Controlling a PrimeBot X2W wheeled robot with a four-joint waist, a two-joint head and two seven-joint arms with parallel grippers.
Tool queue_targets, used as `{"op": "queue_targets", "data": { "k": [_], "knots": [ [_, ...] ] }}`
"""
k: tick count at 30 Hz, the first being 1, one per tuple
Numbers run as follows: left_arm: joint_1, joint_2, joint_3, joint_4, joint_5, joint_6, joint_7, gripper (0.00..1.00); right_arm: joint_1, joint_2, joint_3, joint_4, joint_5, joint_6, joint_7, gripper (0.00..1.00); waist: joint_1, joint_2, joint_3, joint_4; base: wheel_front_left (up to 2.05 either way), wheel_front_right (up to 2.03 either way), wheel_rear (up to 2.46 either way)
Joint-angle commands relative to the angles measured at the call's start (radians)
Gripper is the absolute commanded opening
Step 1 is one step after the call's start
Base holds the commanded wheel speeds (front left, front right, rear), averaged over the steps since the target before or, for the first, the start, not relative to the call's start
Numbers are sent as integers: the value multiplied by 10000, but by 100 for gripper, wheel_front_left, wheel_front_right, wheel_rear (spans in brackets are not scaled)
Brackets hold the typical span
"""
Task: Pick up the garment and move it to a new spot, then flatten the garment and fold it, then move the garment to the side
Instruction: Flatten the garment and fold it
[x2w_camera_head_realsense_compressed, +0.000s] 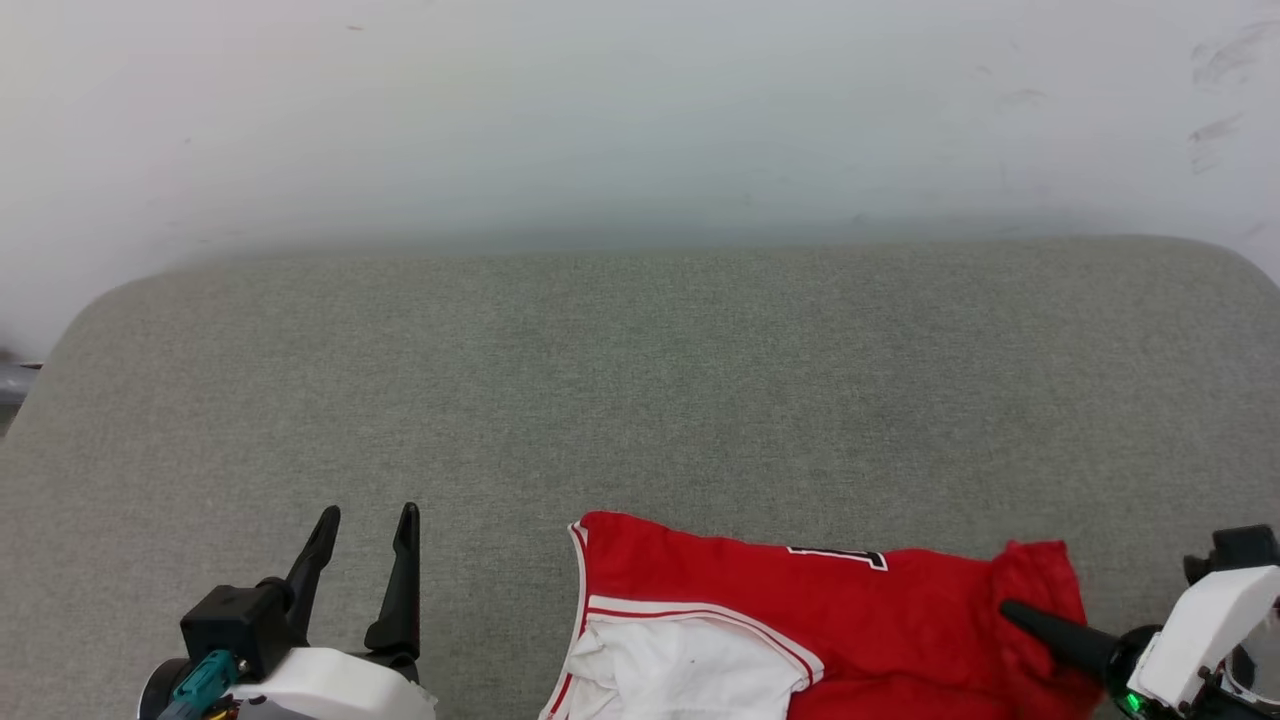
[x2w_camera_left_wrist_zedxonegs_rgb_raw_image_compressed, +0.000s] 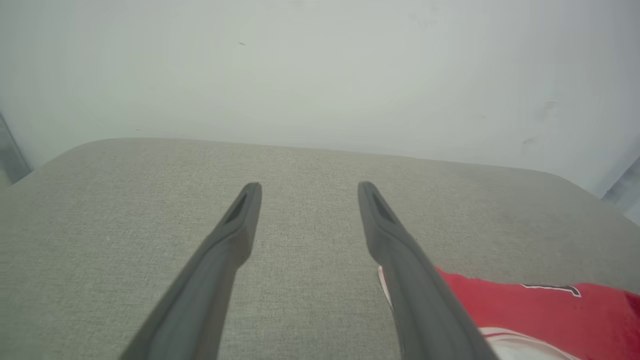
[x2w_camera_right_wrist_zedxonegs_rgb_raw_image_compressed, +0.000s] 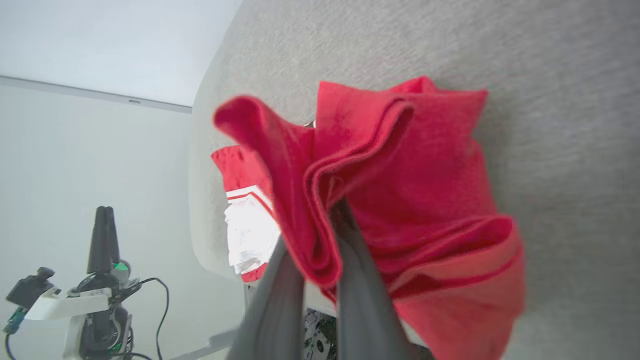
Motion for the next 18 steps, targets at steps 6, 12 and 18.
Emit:
{"op": "queue_targets", "data": {
  "k": [6,12,18],
  "knots": [
    [-161,-10,-111,6,-2,-41,80,100,-13,438,375,183,2076,-6,456,0,0,-1,21,347,0,0,0],
    [-412,-7,-147,28,-24,-134,128,100,-242,436,2338,774,4089,-6,-593,0,0,-1,263,806,0,0,0],
    [-706,-140,-191,103,28,-248,58,100,-675,435,4313,1161,4918,-6,-1820,0,0,-1,694,1221,0,0,0]
  ]
}}
